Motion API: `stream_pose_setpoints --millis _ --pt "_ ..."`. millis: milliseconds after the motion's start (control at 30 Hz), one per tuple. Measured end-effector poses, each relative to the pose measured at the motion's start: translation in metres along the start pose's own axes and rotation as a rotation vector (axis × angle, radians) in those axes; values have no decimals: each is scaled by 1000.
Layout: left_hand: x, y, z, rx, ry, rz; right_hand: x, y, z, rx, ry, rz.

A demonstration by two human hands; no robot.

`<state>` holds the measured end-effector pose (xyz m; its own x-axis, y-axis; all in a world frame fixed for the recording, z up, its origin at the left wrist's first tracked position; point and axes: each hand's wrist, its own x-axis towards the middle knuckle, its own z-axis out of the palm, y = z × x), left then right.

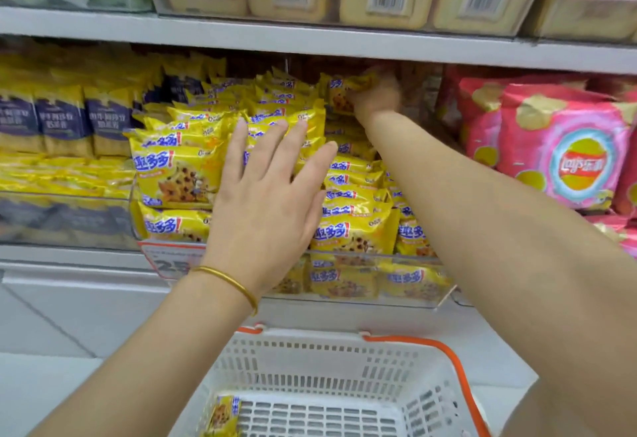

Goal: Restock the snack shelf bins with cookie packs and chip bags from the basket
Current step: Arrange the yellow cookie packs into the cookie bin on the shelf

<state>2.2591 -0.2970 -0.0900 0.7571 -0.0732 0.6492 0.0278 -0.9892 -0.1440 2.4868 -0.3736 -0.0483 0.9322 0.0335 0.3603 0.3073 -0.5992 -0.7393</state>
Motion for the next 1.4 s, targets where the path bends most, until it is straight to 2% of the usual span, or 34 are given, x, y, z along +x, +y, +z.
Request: stream_pose_setpoints --millis 433,600,733,800,900,933,1000,1100,1200,1333,1400 --pt "1 -2 3 -3 9 3 5 2 2 -250 -163 -75" --pt "-3 -5 -2 -35 -21 22 -15 -8 -16 -292 -140 3" --pt "-10 -8 -12 -67 19 57 -47 -21 -42 -256 -141 29" --pt "-19 -7 -19 -87 79 90 -78 -23 -58 -235 -140 -39" --pt "-40 -2 -34 -76 170 127 -145 -22 -83 -141 -129 -238" --pt "-48 -1 -40 -69 163 145 -170 -21 -90 -79 -129 -287" --pt "-67 -1 -48 -69 45 188 -219 -12 -94 55 -172 -352" --pt "-107 -7 -45 -83 -282 200 -276 20 -65 101 -362 -326" --pt "-149 -13 -33 -58 -520 203 -320 72 4 -98 -773 -171" --pt "-175 -24 -27 -56 -664 190 -377 137 89 -341 -1222 -18" --pt "-178 -27 -24 -72 -668 181 -405 158 116 -334 -1318 233"
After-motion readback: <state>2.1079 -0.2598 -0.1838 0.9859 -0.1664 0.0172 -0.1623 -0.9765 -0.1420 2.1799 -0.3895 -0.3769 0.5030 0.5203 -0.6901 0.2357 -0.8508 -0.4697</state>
